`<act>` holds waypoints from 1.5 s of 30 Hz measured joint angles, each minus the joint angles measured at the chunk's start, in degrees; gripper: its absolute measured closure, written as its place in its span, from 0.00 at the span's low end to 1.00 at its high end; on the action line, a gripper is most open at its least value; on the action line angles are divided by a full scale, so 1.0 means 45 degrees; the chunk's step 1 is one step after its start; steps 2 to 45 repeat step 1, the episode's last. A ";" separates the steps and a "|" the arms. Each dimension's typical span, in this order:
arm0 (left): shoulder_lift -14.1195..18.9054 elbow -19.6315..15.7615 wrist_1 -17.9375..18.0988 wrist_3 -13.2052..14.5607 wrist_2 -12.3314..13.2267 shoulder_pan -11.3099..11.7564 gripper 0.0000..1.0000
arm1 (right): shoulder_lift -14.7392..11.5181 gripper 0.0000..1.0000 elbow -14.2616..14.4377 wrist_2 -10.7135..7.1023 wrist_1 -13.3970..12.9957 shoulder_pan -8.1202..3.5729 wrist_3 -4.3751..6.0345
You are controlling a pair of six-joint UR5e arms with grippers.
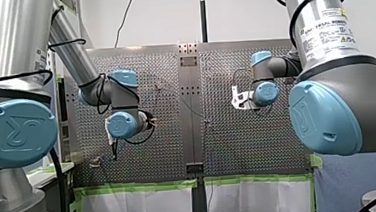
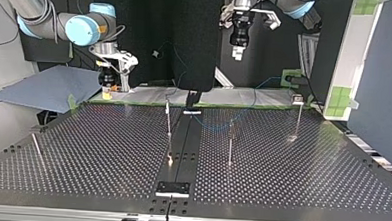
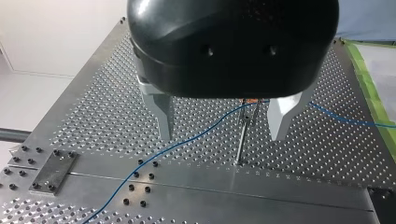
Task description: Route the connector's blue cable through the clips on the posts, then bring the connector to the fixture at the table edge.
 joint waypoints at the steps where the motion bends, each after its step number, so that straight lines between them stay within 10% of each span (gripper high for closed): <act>1: 0.0000 0.0000 0.0000 0.0000 0.0000 0.0000 0.00 | 0.0001 0.02 0.0000 0.0001 -0.0001 0.0001 0.0000; 45: 0.0000 0.0000 0.0000 0.0000 0.0000 0.0000 0.00 | 0.0001 0.02 0.0000 0.0001 -0.0001 0.0001 0.0000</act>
